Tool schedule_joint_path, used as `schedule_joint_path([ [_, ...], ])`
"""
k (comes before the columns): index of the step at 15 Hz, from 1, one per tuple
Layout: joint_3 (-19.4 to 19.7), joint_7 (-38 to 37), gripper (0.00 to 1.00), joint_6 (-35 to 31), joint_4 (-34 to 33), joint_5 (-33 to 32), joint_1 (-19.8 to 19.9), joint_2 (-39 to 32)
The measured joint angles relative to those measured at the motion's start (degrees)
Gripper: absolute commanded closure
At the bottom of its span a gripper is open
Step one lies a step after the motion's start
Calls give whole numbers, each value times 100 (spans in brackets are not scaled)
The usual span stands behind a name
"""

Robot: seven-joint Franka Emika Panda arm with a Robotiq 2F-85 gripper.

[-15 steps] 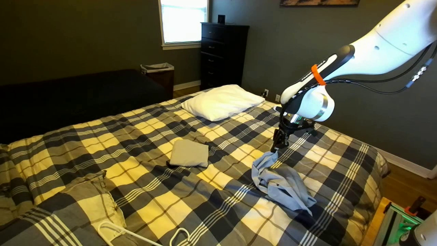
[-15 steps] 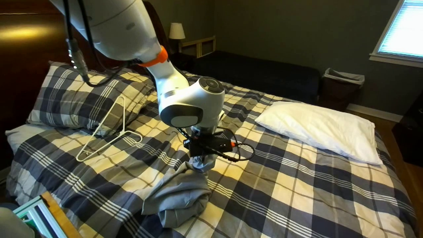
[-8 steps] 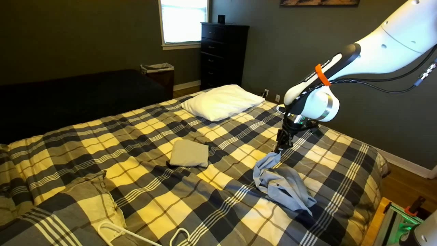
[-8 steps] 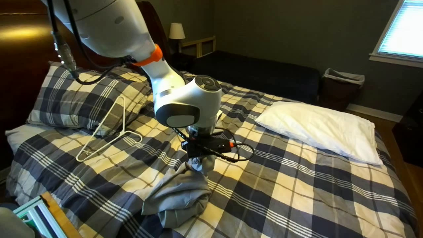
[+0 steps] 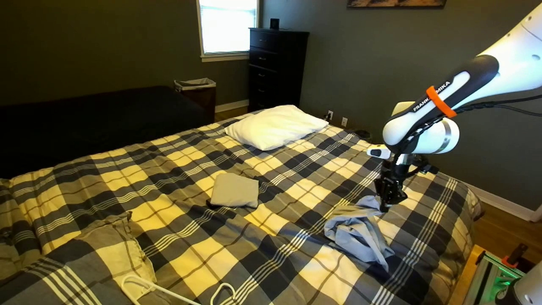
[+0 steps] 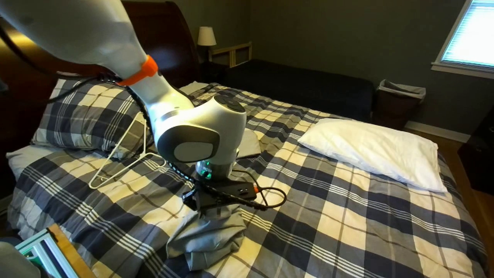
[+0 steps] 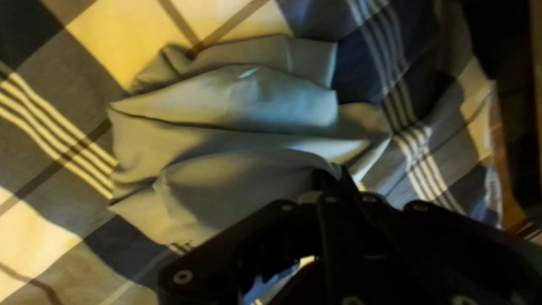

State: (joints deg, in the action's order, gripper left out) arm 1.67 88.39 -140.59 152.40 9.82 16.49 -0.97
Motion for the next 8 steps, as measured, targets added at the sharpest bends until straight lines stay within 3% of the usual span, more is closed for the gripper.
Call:
schedule_joint_path([
  [4, 263, 113, 99, 565, 469, -461, -256, 584],
  [6, 323, -3, 99, 191, 532, -578, -374, 559],
  [8, 351, -123, 99, -603, 544, -541, -488, 288],
])
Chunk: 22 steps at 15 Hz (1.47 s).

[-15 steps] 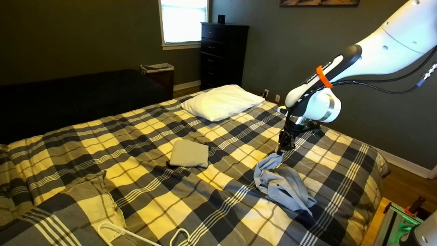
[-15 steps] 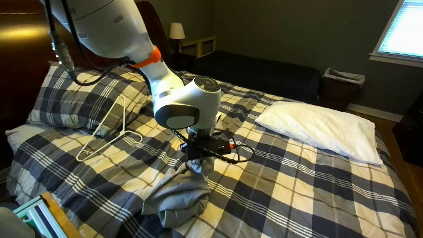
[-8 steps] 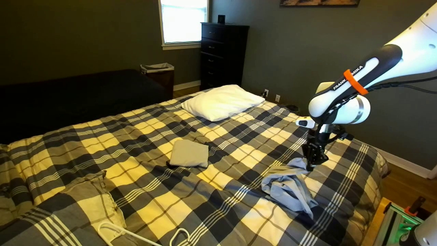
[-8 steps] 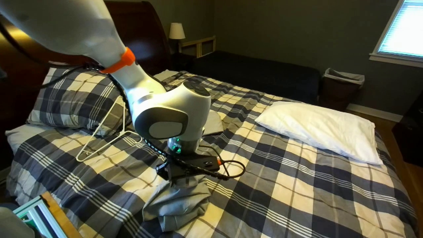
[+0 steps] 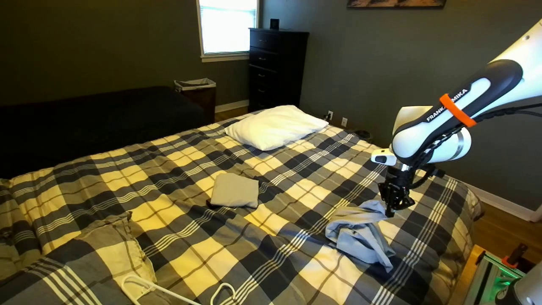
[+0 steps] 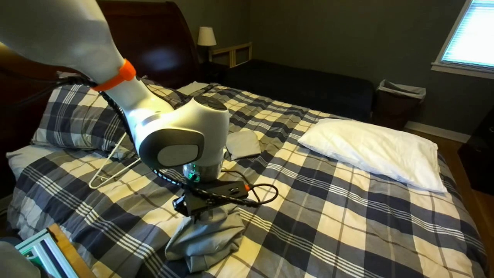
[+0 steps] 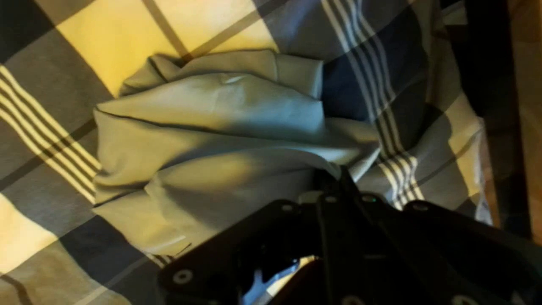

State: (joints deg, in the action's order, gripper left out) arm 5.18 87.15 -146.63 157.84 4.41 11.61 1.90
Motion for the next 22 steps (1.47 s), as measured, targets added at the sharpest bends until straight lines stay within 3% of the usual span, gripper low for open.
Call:
schedule_joint_path([
  [3, -62, 106, 99, -1048, -11, 758, -170, -788],
  [7, -594, 417, 99, -1289, -295, 1994, -51, -1967],
  [8, -723, 407, 73, -1289, -410, 2057, 39, -2239],
  [9, -839, 375, 72, -1289, -528, 2057, 157, -2497],
  [13, -1092, 272, 44, -1281, -906, 1973, 595, -3147],
  [16, -1557, 434, 22, -1271, -873, 2015, 1205, -2973],
  [18, -2037, 954, 6, -1212, -687, 2191, 1771, -2576],
  [19, -2269, 1332, 1, -1128, -548, 2378, 2032, -2306],
  [22, -2962, 2587, 0, -835, -75, 3095, 2811, -1354],
])
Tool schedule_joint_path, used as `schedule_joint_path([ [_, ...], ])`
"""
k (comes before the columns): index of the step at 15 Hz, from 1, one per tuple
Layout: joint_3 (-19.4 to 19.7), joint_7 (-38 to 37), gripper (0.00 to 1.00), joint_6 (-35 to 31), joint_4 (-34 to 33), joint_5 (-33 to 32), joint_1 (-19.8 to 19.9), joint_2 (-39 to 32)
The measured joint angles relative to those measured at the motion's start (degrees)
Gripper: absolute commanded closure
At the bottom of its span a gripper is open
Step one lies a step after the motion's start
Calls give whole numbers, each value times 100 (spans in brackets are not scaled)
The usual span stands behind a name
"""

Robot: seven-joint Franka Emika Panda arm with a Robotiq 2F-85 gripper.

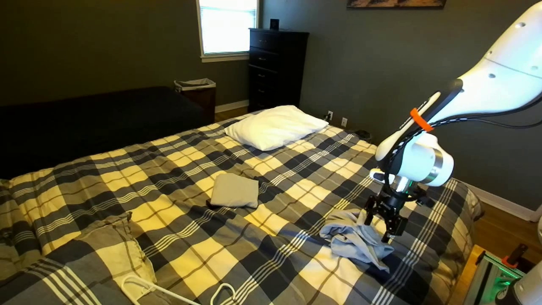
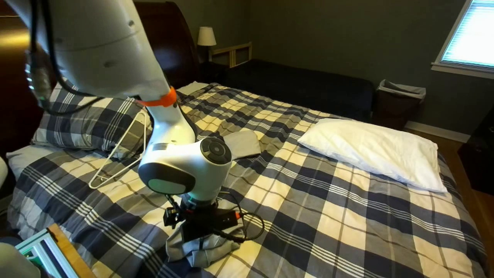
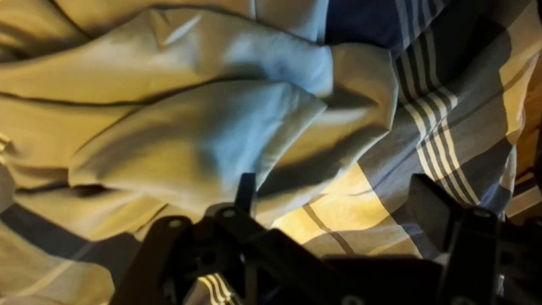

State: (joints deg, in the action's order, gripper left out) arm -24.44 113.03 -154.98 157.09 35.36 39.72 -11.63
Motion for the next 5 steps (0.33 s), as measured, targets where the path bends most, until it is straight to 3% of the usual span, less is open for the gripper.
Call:
schedule_joint_path([
  [2, -84, 682, 0, 380, 53, 427, 208, 615],
  [3, 111, 998, 0, 598, 0, 683, 98, 887],
  [5, 881, 1619, 0, 969, -59, 1201, -455, 1412],
])
